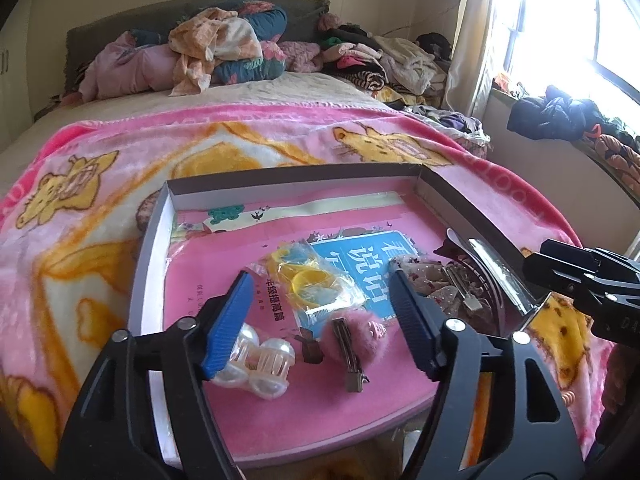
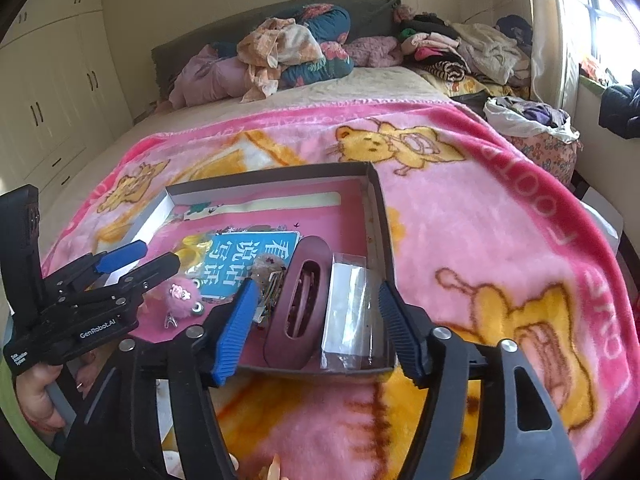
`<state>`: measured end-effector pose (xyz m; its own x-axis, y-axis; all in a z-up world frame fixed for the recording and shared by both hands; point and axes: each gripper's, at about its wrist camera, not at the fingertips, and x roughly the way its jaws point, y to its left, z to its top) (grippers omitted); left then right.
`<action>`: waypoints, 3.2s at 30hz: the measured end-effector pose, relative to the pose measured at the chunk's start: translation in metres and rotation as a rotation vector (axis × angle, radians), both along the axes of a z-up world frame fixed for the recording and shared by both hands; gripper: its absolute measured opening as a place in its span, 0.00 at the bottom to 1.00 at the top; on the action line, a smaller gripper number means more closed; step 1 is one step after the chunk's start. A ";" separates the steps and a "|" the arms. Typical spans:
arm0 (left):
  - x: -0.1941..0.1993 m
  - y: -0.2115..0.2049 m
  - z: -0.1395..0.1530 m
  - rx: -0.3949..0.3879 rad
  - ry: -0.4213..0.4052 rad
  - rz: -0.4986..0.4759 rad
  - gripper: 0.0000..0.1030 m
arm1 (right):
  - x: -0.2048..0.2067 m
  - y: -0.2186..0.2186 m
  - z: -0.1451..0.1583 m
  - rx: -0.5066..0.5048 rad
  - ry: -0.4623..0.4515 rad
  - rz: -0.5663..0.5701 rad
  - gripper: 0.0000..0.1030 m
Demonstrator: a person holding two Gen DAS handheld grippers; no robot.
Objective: Organize jewelry
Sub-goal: 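Lift both open grippers out of the box, then grasp the peach spiral hair tie with right while left grasps the clear ring box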
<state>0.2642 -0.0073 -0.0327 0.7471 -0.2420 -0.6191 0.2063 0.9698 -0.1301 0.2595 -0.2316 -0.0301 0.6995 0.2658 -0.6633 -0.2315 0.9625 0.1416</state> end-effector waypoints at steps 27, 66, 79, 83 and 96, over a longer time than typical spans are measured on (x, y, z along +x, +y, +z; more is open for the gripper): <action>-0.068 0.009 0.033 -0.034 -0.100 0.015 0.89 | -0.065 -0.027 0.036 0.047 -0.110 -0.050 0.82; -0.129 -0.003 0.012 -0.002 -0.090 -0.109 0.89 | -0.129 -0.034 0.001 -0.010 -0.066 -0.028 0.82; -0.147 -0.011 -0.004 0.023 -0.060 -0.189 0.89 | -0.134 -0.027 -0.020 -0.080 -0.006 0.050 0.82; -0.151 -0.011 -0.009 0.034 -0.048 -0.210 0.89 | -0.131 -0.024 -0.026 -0.098 0.009 0.075 0.82; -0.166 -0.010 -0.027 0.075 0.000 -0.290 0.89 | -0.112 -0.009 -0.049 -0.189 0.059 0.164 0.79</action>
<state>0.0986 -0.0175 -0.0601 0.6536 -0.3987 -0.6433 0.4762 0.8773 -0.0599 0.1480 -0.2405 -0.0792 0.6155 0.2400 -0.7507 -0.3837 0.9232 -0.0194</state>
